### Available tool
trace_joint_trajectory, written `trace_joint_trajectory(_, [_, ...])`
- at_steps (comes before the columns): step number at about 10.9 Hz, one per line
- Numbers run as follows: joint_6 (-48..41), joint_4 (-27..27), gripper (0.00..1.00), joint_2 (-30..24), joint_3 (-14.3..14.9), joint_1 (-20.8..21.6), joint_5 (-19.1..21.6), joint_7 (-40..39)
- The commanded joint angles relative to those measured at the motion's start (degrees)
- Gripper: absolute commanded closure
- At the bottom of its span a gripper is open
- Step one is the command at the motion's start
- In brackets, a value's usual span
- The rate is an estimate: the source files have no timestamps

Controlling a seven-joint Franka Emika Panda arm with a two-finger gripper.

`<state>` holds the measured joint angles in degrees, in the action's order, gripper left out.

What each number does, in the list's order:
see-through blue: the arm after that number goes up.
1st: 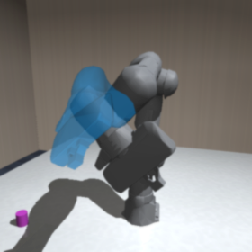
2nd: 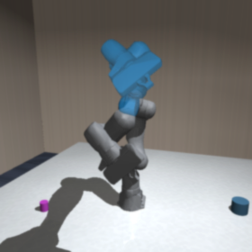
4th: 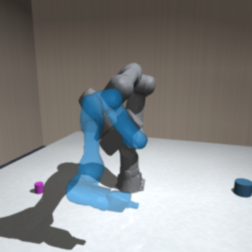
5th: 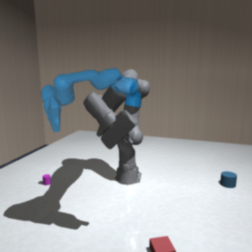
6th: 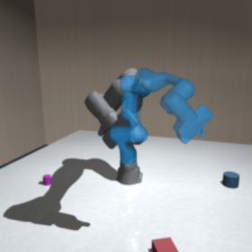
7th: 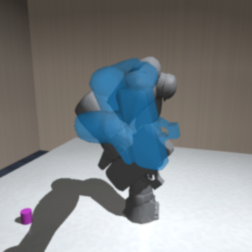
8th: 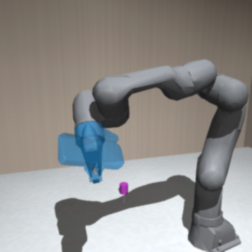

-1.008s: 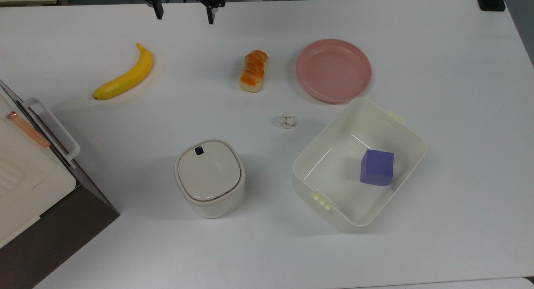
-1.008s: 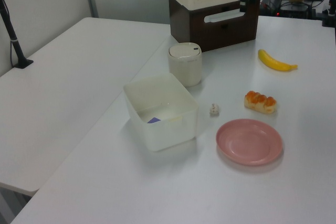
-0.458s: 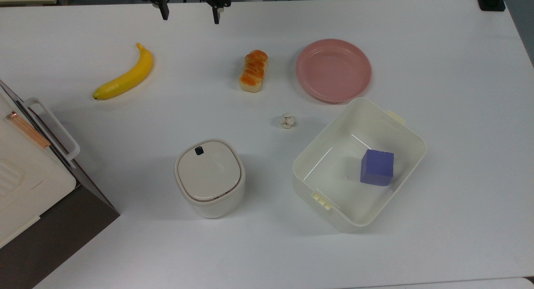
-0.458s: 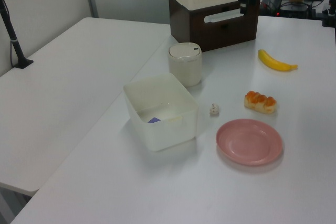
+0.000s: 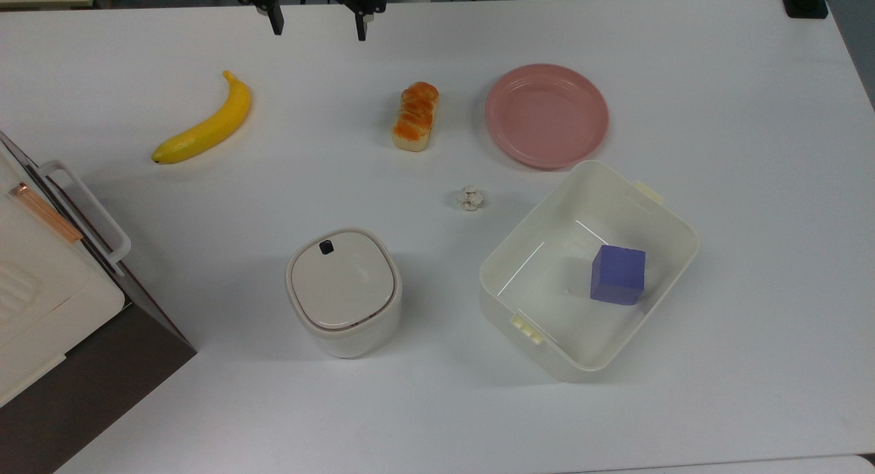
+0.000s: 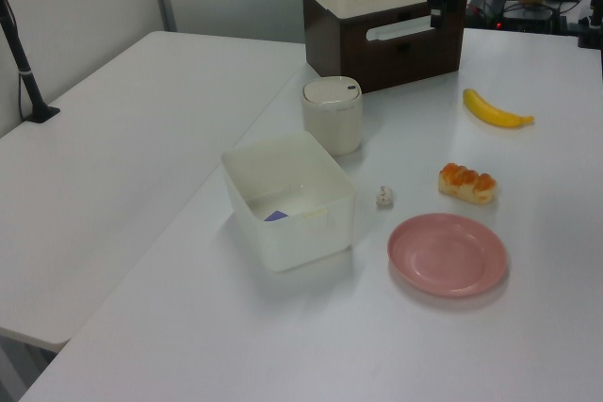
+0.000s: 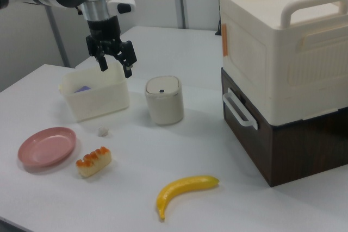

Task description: Open the trash can

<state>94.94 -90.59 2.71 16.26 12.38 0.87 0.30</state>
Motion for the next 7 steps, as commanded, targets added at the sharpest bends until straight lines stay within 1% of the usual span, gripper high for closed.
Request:
trace_joint_trajectory(1, [1.1, -1.1, 0.00, -1.1, 0.2, 0.4, 1.3, -0.6])
trace_joint_trajectory(7, [0.9, -1.2, 0.00, -1.2, -0.4, -0.2, 1.4, -0.6])
